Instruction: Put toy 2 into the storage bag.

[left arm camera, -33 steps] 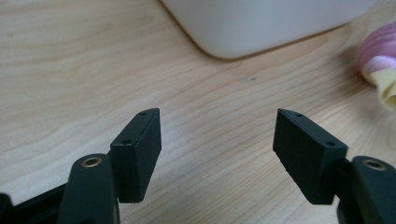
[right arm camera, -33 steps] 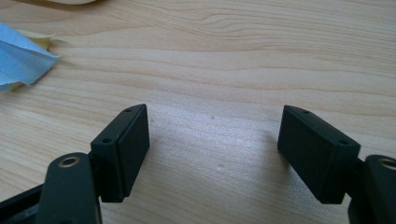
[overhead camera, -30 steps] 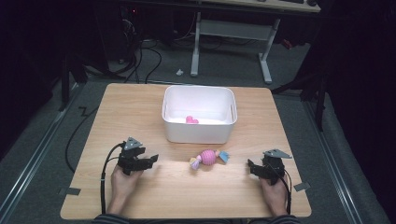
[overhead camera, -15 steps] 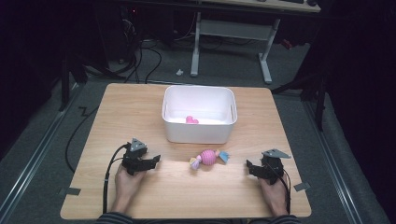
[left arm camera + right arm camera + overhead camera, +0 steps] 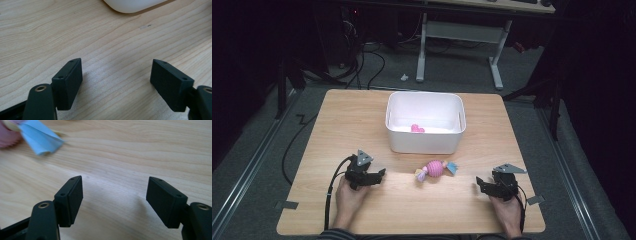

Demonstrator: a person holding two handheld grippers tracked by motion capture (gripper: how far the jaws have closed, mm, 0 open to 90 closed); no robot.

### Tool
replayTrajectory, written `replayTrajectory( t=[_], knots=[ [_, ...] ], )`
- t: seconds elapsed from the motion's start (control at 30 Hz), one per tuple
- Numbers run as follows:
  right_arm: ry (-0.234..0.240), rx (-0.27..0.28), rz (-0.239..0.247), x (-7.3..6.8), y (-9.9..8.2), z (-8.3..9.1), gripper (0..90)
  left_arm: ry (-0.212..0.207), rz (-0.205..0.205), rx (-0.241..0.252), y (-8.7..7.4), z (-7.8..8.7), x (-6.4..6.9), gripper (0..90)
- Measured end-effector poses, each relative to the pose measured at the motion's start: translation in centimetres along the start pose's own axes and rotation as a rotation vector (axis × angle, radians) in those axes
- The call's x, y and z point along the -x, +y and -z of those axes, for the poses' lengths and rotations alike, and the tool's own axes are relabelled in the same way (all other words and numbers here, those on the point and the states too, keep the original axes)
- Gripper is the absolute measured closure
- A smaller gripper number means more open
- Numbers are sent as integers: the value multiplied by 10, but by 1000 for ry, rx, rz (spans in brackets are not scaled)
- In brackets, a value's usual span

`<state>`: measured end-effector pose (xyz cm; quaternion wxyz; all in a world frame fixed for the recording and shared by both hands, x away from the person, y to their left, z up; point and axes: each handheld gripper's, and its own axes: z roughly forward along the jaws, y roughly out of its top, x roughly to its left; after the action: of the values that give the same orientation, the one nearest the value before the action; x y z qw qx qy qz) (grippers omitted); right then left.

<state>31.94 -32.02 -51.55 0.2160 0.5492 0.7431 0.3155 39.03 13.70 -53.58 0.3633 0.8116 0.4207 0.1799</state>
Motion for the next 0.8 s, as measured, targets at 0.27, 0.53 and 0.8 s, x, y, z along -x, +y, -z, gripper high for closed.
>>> replayTrajectory(
  t=[0.27,0.53,0.8],
  knots=[
    [51,32,43,-15,2,13,306,-1,-1,0,0,0,0,255],
    [96,36,64,-25,9,14,312,-1,0,0,0,0,0,255],
    [127,59,123,-40,25,12,320,2,-1,1,0,0,0,255]
  ],
)
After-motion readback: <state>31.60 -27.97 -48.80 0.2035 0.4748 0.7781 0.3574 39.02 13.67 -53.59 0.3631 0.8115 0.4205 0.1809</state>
